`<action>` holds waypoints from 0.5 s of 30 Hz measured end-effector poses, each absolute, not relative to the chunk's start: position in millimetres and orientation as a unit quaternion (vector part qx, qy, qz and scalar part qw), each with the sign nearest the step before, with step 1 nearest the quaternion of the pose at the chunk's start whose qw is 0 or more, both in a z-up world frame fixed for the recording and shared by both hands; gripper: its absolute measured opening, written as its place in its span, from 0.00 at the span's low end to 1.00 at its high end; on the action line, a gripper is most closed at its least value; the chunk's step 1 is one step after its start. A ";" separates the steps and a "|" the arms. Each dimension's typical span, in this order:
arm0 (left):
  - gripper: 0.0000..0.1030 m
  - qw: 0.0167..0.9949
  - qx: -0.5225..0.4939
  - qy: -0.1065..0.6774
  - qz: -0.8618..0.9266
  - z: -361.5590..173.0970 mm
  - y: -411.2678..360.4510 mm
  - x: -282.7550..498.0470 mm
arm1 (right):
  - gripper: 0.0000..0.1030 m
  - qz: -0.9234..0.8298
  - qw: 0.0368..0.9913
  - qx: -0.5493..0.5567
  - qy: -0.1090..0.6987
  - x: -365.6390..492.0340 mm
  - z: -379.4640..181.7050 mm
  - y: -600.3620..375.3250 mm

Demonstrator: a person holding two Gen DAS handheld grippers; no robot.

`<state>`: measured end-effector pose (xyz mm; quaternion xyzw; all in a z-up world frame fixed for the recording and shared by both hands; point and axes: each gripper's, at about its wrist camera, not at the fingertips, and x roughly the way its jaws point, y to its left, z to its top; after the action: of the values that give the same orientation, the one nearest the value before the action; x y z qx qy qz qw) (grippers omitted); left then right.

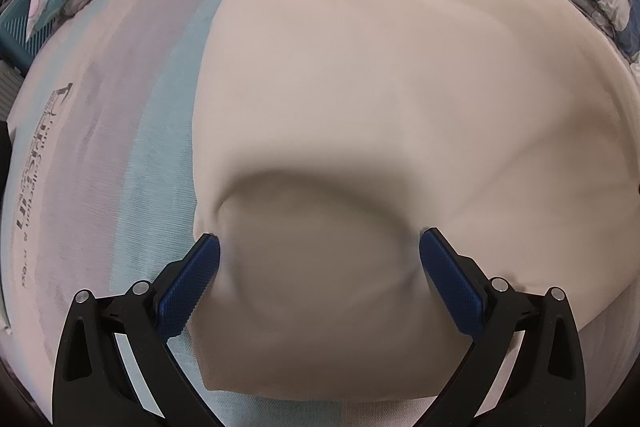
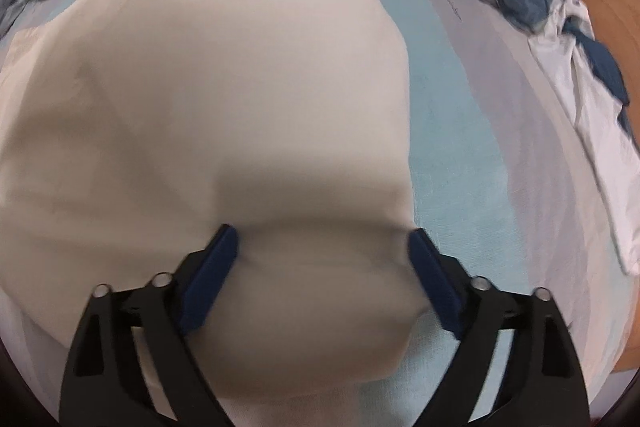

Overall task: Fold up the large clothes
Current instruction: 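Press and smooth the folded jacket with both open tools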

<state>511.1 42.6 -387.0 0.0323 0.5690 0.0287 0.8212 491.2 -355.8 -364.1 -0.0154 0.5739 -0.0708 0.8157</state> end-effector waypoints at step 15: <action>0.94 0.826 0.044 0.560 0.046 -361.1 34.1 507.2 | 0.64 -0.060 0.846 -0.038 0.529 479.8 -316.5 -347.7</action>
<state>507.2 34.1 -361.1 0.0441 0.5597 0.0458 0.8262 479.8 -347.7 -316.5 -0.0376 0.5291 -0.0598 0.8456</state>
